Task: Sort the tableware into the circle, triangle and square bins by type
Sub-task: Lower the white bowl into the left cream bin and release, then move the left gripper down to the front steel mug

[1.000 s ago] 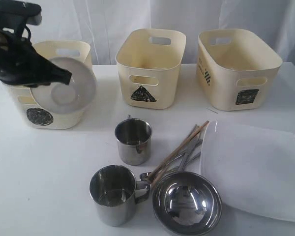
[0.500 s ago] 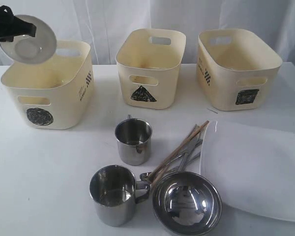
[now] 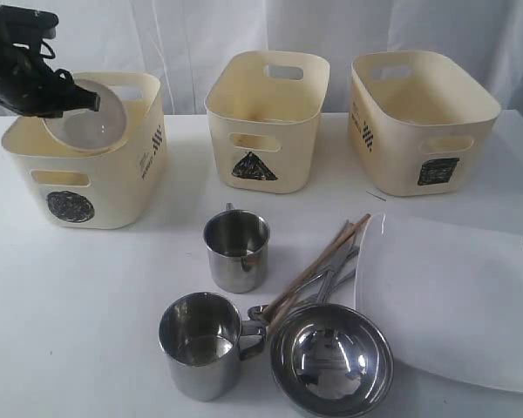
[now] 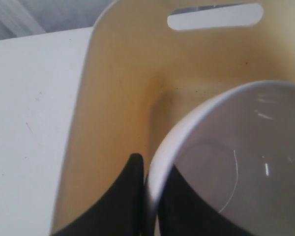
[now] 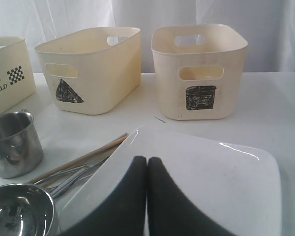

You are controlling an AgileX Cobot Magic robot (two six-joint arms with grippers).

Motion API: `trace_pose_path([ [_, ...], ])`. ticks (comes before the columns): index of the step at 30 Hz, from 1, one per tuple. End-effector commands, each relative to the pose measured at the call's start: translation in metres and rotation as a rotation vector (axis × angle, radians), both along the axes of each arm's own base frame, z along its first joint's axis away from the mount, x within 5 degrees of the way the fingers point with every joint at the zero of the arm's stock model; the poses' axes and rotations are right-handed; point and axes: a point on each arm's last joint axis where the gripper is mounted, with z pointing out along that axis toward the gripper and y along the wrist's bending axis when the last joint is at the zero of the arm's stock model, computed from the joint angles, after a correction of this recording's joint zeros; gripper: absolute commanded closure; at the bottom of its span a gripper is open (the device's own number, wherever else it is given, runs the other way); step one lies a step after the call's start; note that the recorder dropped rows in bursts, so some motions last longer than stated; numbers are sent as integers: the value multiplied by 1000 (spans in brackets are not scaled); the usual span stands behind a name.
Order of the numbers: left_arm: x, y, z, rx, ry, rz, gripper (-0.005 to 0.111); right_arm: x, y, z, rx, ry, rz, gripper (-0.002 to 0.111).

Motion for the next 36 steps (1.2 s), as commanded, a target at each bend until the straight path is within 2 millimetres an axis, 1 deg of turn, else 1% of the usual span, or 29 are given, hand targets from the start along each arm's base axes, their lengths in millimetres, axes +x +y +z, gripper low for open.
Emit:
trace_pose_path([
  [1, 3, -1, 0, -24, -20, 4, 100, 0, 0, 0, 5, -11, -7, 108],
  [7, 8, -3, -1, -54, -66, -5, 61, 0, 0, 0, 5, -11, -7, 108],
  [9, 8, -4, -1, -79, -66, 3, 55, 0, 0, 0, 5, -11, -7, 108],
  [12, 5, -3, 3, -79, -52, 11, 55, 0, 0, 0, 5, -11, -7, 108],
  [15, -3, -3, 13, -87, -26, 25, 57, 0, 0, 0, 5, -11, -7, 108],
  [18, -16, -4, 34, -88, -29, 28, 58, 0, 0, 0, 5, -11, -7, 108],
  [21, -34, -8, 61, -84, -49, 13, 58, 0, 0, 0, 5, -11, -7, 108],
  [24, -57, -14, 87, -57, -45, -24, 58, 0, 0, 0, 5, -11, -7, 108],
  [26, -75, -24, 96, -46, -21, -69, 58, 0, 0, 0, 5, -11, -7, 108],
  [30, -106, -38, 96, -43, 1, -164, 58, 0, 0, 0, 5, -11, -7, 108],
  [33, -130, -42, 90, -38, 21, -196, 58, 0, 0, 0, 5, -11, -7, 108],
  [36, -153, -44, 72, -59, 81, -214, 58, 0, 0, 0, 5, -11, -7, 108],
])
